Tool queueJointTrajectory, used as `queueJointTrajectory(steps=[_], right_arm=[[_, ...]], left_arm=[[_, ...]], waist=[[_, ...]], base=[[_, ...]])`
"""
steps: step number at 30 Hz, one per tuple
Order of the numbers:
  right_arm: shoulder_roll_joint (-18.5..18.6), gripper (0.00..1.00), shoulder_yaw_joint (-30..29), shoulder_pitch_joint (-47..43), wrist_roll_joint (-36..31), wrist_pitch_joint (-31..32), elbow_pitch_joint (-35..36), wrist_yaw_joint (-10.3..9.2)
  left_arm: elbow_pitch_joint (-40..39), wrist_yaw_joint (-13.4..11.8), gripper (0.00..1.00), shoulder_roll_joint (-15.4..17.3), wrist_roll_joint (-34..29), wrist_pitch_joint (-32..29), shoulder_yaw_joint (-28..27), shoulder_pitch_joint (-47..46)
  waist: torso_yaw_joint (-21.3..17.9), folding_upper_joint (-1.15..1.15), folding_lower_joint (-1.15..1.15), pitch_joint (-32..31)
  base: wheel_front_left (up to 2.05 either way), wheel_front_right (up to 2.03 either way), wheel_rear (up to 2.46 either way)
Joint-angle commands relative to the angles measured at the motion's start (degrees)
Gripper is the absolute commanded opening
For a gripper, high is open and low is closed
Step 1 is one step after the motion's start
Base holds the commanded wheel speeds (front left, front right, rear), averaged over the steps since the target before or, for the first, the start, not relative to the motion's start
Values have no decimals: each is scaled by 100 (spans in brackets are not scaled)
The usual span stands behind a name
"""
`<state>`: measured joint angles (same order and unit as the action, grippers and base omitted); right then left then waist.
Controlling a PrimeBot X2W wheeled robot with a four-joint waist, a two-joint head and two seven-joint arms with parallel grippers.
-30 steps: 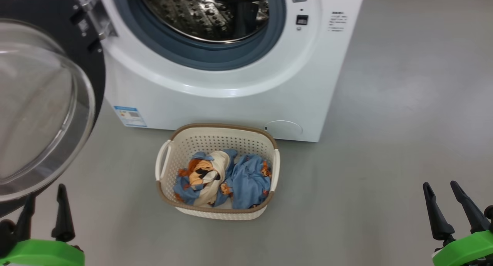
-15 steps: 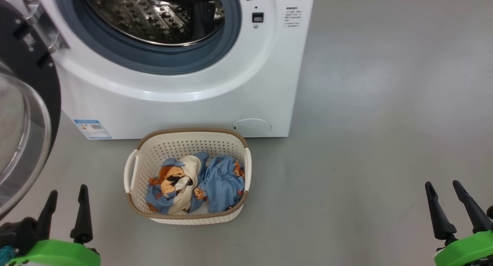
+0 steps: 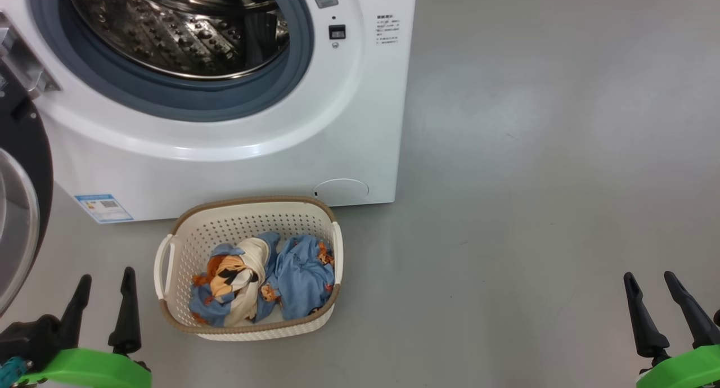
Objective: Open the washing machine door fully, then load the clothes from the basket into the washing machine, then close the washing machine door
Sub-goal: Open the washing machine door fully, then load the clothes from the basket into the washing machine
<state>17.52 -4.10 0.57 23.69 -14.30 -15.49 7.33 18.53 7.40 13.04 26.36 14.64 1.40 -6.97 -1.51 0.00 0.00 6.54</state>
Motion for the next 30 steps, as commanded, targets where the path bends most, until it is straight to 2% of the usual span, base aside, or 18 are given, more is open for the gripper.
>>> queueJointTrajectory(steps=[1, 23, 30], right_arm=[[109, 100, 87, -38, -62, -70, 145, 16], [16, 100, 31, -19, -104, -70, 169, 16], [6, 100, 33, 18, -100, -70, 174, 16]], left_arm=[[-140, 9, 100, 204, 35, 36, -194, -49], [-116, 9, 100, 272, 186, 36, -101, -122], [-113, 9, 100, 320, 210, 36, -66, -172]], waist=[[-47, 0, 0, 3], [-118, 0, 0, 24], [-105, 0, 0, 79]], base=[[0, 0, 0], [0, -1, 1], [48, -83, 35]])
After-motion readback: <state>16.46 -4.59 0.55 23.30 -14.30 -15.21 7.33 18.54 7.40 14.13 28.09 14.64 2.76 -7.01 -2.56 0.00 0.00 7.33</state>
